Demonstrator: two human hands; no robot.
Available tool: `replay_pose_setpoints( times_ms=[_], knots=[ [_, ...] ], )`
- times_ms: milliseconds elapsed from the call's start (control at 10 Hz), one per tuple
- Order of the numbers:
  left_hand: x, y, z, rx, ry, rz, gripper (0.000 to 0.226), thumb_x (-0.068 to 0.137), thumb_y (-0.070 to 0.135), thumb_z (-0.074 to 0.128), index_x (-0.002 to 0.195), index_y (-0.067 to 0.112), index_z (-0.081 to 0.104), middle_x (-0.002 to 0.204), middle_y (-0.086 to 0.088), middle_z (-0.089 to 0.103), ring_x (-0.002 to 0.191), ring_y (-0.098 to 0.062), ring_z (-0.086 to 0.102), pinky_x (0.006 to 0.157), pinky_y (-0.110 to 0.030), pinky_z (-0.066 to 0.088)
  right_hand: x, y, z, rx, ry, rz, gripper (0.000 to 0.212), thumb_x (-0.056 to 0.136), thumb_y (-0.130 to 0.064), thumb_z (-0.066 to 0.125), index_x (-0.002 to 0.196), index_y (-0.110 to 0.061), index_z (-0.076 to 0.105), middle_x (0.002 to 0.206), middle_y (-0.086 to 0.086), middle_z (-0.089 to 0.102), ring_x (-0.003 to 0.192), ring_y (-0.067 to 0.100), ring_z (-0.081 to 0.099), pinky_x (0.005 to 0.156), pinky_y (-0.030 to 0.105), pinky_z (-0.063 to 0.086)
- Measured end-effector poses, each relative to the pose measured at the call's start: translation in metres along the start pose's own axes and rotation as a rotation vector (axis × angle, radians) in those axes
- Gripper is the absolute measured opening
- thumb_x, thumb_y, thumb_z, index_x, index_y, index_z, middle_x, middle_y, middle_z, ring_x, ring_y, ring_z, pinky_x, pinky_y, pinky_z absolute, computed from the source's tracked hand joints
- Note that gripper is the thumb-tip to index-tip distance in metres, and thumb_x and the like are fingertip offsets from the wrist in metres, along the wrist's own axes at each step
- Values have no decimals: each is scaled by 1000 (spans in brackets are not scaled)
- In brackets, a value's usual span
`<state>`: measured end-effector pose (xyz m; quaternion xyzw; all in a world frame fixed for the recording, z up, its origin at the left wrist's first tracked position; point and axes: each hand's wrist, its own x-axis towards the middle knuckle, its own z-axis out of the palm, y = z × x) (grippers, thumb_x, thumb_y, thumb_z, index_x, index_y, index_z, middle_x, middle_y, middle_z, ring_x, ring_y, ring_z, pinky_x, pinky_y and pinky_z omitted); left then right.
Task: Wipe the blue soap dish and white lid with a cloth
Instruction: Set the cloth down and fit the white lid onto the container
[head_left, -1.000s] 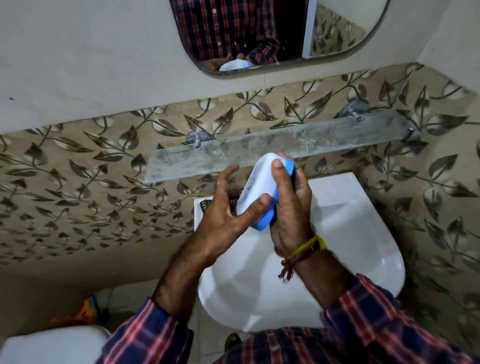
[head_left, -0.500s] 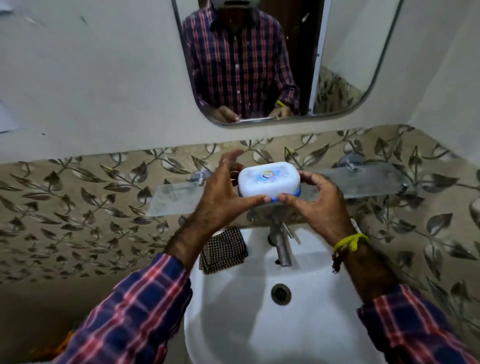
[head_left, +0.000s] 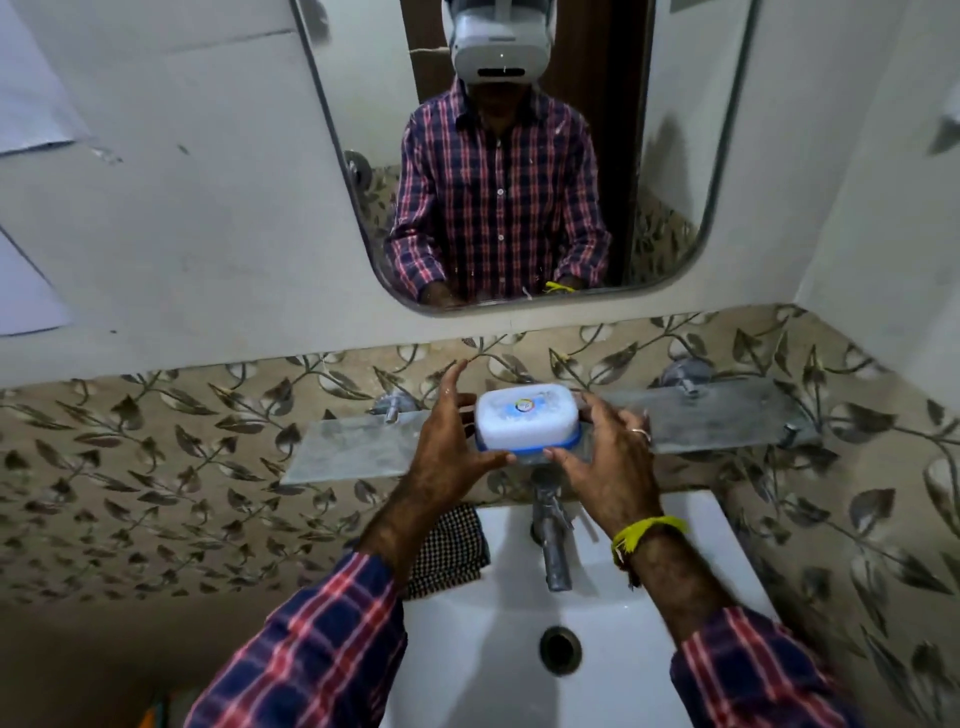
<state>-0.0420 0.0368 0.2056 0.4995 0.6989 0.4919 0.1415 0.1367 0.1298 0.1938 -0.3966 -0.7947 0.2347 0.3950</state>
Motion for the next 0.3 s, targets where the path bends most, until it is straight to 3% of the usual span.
replay_pose_setpoints(
  times_ms=[100, 200, 300],
  knots=[
    [-3, 6, -2, -6, 10, -29, 128, 59, 0, 94, 157, 22, 14, 129, -9, 57, 116, -20, 64, 95, -31, 56, -2, -3, -1, 26, 13, 8, 72, 66, -24, 85, 129, -9, 53, 117, 17, 63, 119, 28, 43, 110, 52, 33],
    [-13, 11, 0, 81, 80, -19, 129, 60, 12, 96, 158, 17, 14, 151, -11, 43, 134, -24, 50, 108, -40, 48, -9, -2, 0, 16, 62, -23, 77, 66, -21, 85, 134, -4, 51, 122, 20, 62, 124, 37, 47, 115, 58, 24],
    [-33, 14, 1, 228, 244, 133, 118, 66, 22, 94, 156, 6, 20, 161, -13, 32, 145, -29, 37, 115, -51, 38, -22, -6, -3, 7, 188, -101, 67, 71, -21, 80, 131, -3, 55, 120, 17, 63, 120, 37, 48, 115, 56, 24]
  ],
)
